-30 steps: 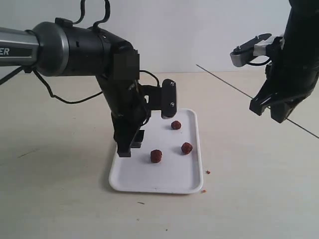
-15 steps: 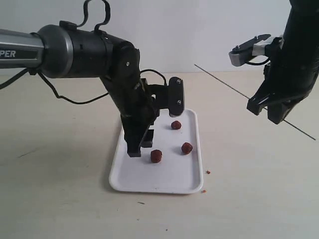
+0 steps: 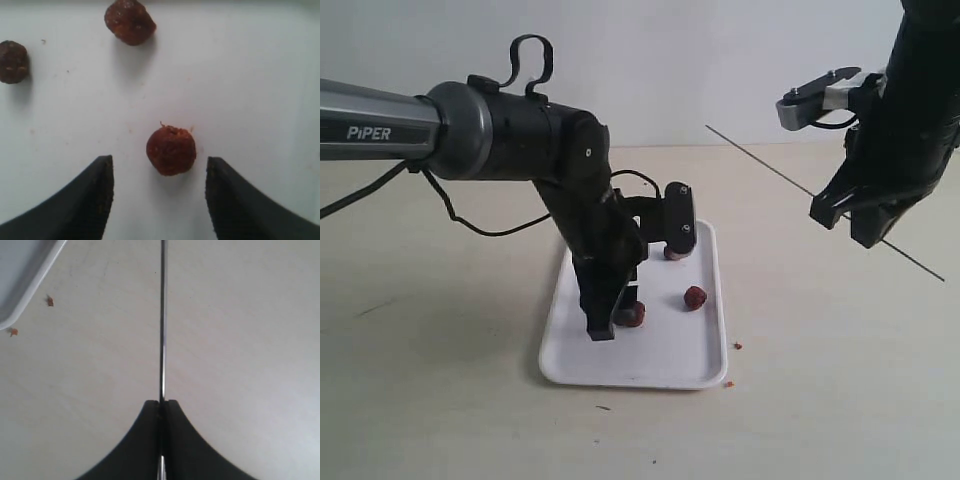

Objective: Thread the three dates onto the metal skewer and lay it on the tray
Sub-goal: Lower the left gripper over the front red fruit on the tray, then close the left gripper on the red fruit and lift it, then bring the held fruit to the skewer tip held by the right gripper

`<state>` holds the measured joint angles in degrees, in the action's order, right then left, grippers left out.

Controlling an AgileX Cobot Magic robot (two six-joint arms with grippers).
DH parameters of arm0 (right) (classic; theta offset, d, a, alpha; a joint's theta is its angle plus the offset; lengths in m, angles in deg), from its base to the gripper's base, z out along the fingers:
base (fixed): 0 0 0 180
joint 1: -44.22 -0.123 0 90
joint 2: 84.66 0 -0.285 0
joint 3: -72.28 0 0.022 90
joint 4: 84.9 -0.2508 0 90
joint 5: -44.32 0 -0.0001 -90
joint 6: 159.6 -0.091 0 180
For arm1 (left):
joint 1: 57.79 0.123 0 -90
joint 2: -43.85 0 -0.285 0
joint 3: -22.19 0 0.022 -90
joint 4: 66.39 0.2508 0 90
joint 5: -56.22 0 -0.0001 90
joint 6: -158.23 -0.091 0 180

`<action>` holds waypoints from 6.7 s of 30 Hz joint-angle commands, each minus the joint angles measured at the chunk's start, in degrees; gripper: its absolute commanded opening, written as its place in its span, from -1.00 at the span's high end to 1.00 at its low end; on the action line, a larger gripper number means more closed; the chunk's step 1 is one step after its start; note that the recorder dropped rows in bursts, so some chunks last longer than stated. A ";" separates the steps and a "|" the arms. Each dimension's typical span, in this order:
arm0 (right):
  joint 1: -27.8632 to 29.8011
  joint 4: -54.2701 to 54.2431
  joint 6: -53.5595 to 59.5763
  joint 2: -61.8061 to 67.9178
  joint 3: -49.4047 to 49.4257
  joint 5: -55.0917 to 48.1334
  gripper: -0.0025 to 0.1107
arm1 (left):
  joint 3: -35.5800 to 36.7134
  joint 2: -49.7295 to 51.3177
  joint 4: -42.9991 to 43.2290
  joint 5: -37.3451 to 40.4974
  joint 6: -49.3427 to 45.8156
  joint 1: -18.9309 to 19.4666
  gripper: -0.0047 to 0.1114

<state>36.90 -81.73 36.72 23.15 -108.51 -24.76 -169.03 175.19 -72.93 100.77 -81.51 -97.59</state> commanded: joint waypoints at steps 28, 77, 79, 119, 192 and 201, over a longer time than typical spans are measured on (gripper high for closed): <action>0.18 -0.26 0.51 1.79 -0.56 1.79 0.96 | -0.19 2.91 -4.68 -2.45 -1.29 -0.23 -0.03; 0.07 -0.41 0.07 1.78 -0.56 -0.88 0.96 | -0.19 2.72 16.97 -1.80 -1.98 -0.23 0.43; 0.07 -1.38 0.19 1.78 -0.56 -0.88 0.96 | -0.19 2.72 19.12 -2.89 -1.98 -0.23 0.43; 0.07 -14.21 20.94 1.92 7.27 -0.88 0.96 | -0.19 -2.65 22.40 -18.47 -1.08 1.98 0.43; 0.07 -14.18 21.06 5.89 6.78 -0.88 0.96 | -0.19 -1.07 19.37 -18.04 -3.19 -0.99 0.43; 0.07 -14.18 21.06 5.89 6.78 -0.88 0.96 | -0.19 -1.07 19.22 -17.70 -3.06 -1.56 0.43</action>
<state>36.90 -95.64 57.28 29.02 -101.24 -25.84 -169.03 174.40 -52.85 83.22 -84.73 -98.91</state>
